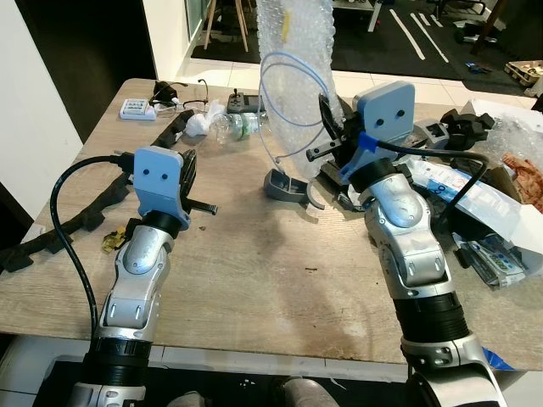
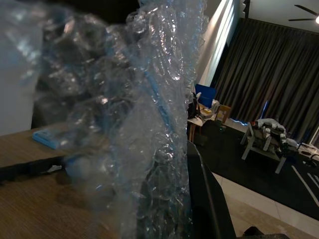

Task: Picking trash to rubbish bin

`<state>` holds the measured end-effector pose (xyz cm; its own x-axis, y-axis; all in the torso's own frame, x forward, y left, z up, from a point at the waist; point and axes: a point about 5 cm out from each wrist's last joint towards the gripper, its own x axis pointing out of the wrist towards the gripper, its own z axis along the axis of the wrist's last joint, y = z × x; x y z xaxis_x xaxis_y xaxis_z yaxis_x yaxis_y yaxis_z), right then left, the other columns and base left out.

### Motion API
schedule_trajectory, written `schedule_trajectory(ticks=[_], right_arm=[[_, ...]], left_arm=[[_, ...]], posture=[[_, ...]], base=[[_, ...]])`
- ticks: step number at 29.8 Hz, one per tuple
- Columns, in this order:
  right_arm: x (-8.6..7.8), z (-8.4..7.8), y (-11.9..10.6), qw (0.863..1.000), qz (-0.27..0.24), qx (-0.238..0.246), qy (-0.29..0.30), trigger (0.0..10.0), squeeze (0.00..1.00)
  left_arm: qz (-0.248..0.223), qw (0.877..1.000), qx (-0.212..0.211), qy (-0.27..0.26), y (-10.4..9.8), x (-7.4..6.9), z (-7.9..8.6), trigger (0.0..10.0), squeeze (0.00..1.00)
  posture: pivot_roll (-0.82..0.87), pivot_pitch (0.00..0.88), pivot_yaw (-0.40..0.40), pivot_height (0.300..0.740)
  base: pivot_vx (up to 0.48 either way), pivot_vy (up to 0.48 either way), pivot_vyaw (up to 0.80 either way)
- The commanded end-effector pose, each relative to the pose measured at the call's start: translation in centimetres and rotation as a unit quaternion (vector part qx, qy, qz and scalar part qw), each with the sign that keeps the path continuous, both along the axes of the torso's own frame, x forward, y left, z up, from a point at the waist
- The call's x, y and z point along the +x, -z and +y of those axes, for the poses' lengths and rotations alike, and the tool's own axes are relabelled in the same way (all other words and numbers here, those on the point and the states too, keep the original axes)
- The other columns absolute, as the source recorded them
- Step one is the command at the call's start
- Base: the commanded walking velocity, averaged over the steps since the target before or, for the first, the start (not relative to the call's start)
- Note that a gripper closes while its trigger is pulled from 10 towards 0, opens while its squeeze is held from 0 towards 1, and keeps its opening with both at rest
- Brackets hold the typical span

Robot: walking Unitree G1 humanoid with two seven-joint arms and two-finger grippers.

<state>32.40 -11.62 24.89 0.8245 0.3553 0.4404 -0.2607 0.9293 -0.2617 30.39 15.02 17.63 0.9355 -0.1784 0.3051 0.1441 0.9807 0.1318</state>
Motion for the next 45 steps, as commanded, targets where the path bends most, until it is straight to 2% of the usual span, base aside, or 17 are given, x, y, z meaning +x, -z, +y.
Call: schedule_trajectory(ticks=[1, 7, 21, 45], right_arm=[[-0.01, 0.06, 0.42, 1.0, 0.002, -0.004, -0.002, 10.0, 0.0], [0.05, 0.14, 0.46, 1.0, -0.002, -0.008, -0.002, 10.0, 0.0], [0.05, 0.41, 0.67, 1.0, -0.007, -0.014, -0.002, 10.0, 0.0], [0.02, 0.43, 0.8, 1.0, -0.008, -0.018, -0.001, 10.0, 0.0]], left_arm=[[0.0, 1.0, -0.003, 0.003, -0.09, -0.23, -0.22, 10.0, 0.0], [0.0, 1.0, -0.009, 0.004, -0.19, -0.28, -0.14, 10.0, 0.0], [0.007, 1.0, -0.005, 0.005, -0.1, -0.3, -0.04, 10.0, 0.0], [0.016, 1.0, -0.004, 0.005, 0.18, -0.24, 0.21, 10.0, 0.0]], posture=[[0.05, 0.055, -0.049, 0.74], [0.05, 0.06, -0.049, 0.74], [0.05, 0.069, -0.044, 0.74], [0.05, 0.069, -0.044, 0.74]], base=[[0.0, 0.0, 0.0], [0.0, 0.0, 0.0], [-0.262, 0.0, 0.0], [0.0, 0.0, 0.0]])
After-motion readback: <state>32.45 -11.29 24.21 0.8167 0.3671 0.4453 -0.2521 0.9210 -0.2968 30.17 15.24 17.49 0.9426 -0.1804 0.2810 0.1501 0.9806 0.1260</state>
